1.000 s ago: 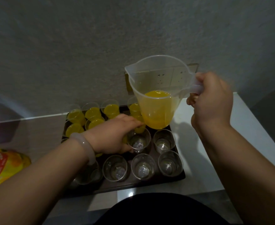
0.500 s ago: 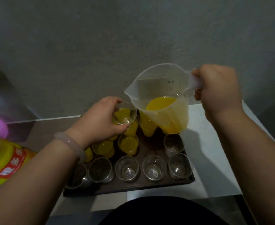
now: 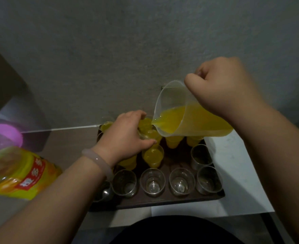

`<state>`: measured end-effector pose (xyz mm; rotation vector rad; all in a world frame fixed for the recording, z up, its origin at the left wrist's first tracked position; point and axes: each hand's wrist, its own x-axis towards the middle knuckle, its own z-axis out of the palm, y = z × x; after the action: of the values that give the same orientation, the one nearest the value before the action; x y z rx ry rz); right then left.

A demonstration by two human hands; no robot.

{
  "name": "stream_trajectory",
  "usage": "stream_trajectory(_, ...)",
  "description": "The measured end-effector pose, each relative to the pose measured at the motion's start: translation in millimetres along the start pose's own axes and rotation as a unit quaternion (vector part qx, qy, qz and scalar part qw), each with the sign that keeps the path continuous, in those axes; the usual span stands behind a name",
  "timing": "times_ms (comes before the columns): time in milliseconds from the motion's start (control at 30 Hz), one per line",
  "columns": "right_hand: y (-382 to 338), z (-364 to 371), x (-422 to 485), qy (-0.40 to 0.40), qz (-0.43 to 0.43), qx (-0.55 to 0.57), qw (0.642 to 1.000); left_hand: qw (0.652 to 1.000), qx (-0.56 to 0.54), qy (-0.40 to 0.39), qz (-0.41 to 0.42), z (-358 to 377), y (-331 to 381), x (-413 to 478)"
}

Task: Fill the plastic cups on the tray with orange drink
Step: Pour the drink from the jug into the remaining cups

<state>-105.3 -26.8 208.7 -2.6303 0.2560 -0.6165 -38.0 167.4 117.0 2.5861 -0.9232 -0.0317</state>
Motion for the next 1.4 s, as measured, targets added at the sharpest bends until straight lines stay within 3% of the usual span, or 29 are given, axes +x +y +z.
stream_trajectory(900, -37, 7, 12, -0.035, -0.023, -0.112, 0.993, 0.999, -0.023, -0.020, 0.020, 0, -24, 1)
stream_trajectory(1400, -20, 2, 13, -0.028, -0.013, -0.081, 0.996, 0.999, -0.045, -0.002, 0.016, 7, -18, 6)
